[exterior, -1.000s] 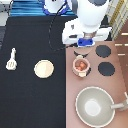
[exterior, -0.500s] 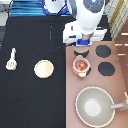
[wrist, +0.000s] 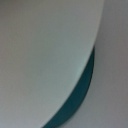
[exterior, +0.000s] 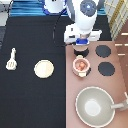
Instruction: Take the lid off the pot, put the pot on the plate, and use the tool to push the pot to the front of the table.
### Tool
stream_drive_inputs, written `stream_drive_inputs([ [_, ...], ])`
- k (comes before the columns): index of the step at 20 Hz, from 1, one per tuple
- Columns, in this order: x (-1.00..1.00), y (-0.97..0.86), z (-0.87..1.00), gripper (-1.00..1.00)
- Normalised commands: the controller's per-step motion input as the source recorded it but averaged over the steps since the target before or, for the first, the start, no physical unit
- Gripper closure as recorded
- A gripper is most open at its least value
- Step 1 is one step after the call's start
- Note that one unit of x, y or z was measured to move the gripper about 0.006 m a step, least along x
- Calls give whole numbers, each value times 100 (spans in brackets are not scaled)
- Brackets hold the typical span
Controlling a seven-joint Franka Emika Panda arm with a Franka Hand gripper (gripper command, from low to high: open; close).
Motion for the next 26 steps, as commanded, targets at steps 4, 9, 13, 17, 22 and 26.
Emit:
stream_drive_inputs([
  [4,33,25,-39,100],
  [9,26,5,-6,-100],
  [13,-12,12,67,-100],
  [17,-34,27,94,-100],
  [22,5,13,99,-100],
  [26,70,-9,75,-100],
])
